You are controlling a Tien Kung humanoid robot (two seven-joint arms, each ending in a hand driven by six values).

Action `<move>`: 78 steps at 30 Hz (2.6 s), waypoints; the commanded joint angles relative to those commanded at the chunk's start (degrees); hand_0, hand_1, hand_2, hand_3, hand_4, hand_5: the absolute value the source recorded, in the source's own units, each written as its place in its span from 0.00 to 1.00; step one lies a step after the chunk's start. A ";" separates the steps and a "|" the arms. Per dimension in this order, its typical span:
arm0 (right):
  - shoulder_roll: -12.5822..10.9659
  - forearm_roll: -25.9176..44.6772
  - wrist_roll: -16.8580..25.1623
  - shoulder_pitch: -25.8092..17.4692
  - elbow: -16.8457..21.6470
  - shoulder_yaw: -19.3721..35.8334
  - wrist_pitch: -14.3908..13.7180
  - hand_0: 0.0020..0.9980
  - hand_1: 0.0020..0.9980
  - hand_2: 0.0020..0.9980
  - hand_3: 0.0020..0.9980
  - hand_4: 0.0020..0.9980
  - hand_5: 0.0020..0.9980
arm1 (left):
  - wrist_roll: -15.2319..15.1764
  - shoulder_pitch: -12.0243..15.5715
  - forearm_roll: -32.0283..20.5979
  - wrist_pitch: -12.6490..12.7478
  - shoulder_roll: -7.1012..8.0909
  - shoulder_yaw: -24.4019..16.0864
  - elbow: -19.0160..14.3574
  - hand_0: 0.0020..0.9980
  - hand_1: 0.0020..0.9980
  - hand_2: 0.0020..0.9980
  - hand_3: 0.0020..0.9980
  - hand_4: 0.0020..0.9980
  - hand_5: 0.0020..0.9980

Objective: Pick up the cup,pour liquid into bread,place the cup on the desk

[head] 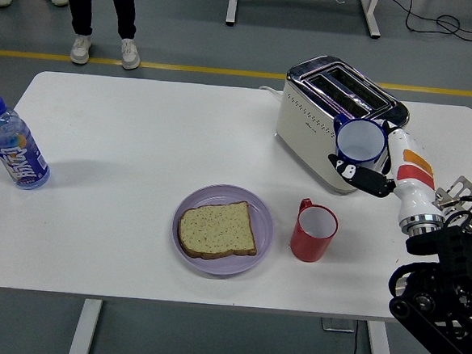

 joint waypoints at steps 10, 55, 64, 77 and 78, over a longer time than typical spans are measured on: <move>0.07 -7.35 -1.39 6.08 -3.56 -7.47 0.07 0.22 0.19 0.37 0.43 0.76 0.19 | -0.08 -0.12 -0.25 -0.01 0.10 0.15 0.00 0.69 0.70 0.70 0.56 0.25 1.00; 6.36 -20.26 -1.68 24.69 -19.71 -29.71 0.00 0.42 0.25 0.38 0.44 0.76 0.19 | 0.83 0.92 2.00 0.19 -0.11 -1.37 -0.05 0.69 0.70 0.70 0.55 0.25 1.00; 5.81 -20.26 -1.97 30.97 -18.97 -36.34 0.00 0.44 0.25 0.39 0.44 0.75 0.19 | 0.58 1.02 1.16 0.18 -0.11 -0.98 -0.08 0.69 0.70 0.70 0.56 0.25 1.00; 5.75 -20.26 -0.15 39.86 -20.30 -44.16 0.62 0.50 0.28 0.42 0.45 0.73 0.16 | 0.45 0.73 0.41 0.21 -0.09 -0.65 -0.16 0.69 0.70 0.70 0.56 0.26 1.00; 5.90 -20.26 1.30 40.71 -20.37 -43.25 1.76 0.50 0.28 0.42 0.45 0.73 0.16 | 0.42 0.74 0.33 0.22 -0.09 -0.62 -0.16 0.69 0.70 0.70 0.56 0.26 1.00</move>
